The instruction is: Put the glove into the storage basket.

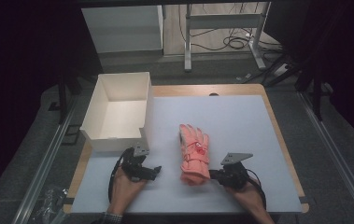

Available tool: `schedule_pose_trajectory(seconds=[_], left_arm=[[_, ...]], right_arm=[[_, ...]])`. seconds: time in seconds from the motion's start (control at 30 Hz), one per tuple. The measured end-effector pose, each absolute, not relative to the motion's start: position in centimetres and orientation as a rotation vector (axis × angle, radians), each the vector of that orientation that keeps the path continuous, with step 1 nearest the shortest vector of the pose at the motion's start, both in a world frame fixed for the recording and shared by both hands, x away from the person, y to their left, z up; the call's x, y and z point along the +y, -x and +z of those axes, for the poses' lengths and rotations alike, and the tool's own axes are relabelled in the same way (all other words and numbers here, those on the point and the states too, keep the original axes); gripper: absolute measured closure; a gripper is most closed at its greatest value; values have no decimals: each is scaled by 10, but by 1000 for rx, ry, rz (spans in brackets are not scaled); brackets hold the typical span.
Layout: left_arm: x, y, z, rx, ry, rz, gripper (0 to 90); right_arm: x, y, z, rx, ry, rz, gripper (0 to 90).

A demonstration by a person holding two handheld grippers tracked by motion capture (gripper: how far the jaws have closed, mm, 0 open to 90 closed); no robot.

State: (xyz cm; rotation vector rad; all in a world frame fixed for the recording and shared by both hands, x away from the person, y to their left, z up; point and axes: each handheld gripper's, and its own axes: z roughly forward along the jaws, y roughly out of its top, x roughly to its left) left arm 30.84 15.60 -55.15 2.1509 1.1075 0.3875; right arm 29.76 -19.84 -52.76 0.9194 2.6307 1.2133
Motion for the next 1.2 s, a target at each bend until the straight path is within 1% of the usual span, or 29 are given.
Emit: schedule_pose_trajectory(seconds=[0.3, 0.87, 1.03, 1.07, 1.13, 1.17, 1.2], left_arm=[[156, -308, -551, 1108, -2151, 386, 8], [156, -308, -551, 1108, -2152, 388, 8], [156, -309, -551, 1106, -2154, 392, 9], [156, -309, -551, 1108, -2152, 388, 8], [156, -309, -551, 1110, -2150, 388, 8], [156, -309, -551, 1110, -2149, 386, 9], [156, -309, -551, 1110, -2149, 386, 8]], right_arm=[[-179, -296, -533, 2663, -870, 1231, 852], [-140, -298, -536, 2685, -812, 1236, 822], [-145, -298, -530, 2670, -794, 1227, 773], [-153, -298, -527, 2645, -798, 1217, 748], [-157, -299, -526, 2631, -811, 1215, 732], [-168, -302, -524, 2605, -831, 1204, 698], [-173, -303, -523, 2589, -844, 1199, 685]])
